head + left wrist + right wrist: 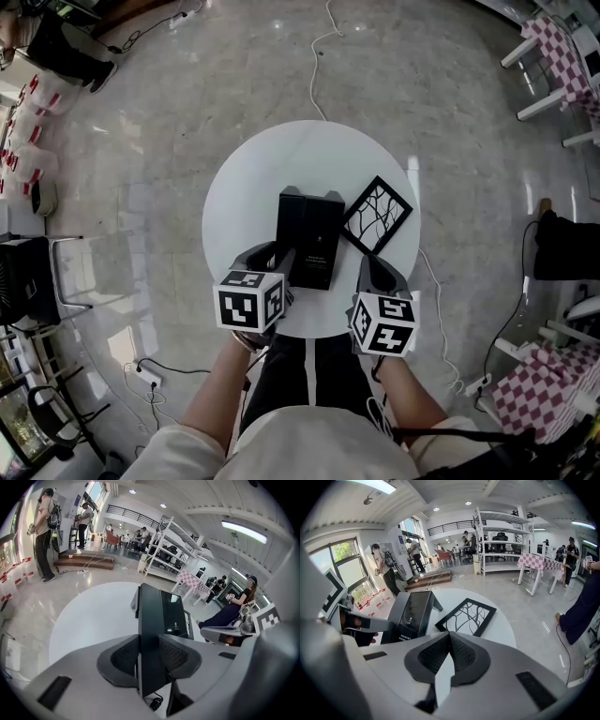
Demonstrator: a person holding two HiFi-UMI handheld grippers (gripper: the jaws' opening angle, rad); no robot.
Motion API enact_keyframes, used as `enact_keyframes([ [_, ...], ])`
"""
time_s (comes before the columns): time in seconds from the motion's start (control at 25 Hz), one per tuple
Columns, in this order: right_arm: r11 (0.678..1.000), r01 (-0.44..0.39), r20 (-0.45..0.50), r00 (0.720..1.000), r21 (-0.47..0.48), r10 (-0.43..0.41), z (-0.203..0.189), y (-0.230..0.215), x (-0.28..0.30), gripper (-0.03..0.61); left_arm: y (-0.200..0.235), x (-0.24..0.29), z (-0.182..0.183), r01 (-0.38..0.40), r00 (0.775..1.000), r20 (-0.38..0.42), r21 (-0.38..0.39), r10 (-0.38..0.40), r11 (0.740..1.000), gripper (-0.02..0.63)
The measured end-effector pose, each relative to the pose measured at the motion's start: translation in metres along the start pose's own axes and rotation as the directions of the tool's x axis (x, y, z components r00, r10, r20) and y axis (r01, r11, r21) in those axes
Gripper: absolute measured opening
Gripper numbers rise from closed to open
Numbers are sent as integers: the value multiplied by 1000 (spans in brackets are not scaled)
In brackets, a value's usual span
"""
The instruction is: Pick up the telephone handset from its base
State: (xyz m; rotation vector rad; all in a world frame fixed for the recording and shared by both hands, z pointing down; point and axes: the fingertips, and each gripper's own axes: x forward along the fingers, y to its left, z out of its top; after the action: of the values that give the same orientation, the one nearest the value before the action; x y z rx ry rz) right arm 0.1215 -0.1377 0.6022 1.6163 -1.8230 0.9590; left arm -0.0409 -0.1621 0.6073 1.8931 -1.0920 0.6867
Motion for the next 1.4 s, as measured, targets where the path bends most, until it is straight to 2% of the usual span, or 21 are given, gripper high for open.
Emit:
enact_keyframes([
  [0.28,1000,-10,9,1000,2,10,4,2,0,25,-3,-8,4,27,999,27,-62,-25,998,133],
  [0.48,1000,-15,12,1000,5,15,8,4,0,25,-1,-14,6,77,997,43,-140,-72,987,117],
  [0.56,1000,-19,18,1000,8,19,11,4,0,25,-3,-14,6,118,993,38,-157,-114,980,112],
  [0.64,999,-27,25,999,18,27,12,3,-1,25,-11,-12,6,209,978,32,-174,-207,962,109],
  [0.72,999,-37,28,999,28,36,12,4,-1,25,-20,-12,10,327,945,47,-201,-325,923,91],
  [0.8,999,-42,27,999,29,42,11,6,0,25,-24,-11,16,386,922,60,-211,-382,898,83],
  [0.84,999,-43,25,999,28,42,10,7,0,25,-25,-9,18,383,923,54,-198,-380,902,83],
  [0.96,999,-41,14,999,31,40,6,5,1,25,-28,-3,20,321,947,9,-121,-322,939,84],
  [1.08,999,-39,9,999,32,38,4,2,2,25,-36,2,19,293,956,-3,-101,-294,951,92],
  [1.2,999,-41,13,999,31,40,7,3,2,25,-40,7,19,297,954,20,-165,-298,941,107],
  [1.4,999,-36,19,999,30,35,10,0,3,25,-43,10,26,337,941,83,-263,-327,904,107],
])
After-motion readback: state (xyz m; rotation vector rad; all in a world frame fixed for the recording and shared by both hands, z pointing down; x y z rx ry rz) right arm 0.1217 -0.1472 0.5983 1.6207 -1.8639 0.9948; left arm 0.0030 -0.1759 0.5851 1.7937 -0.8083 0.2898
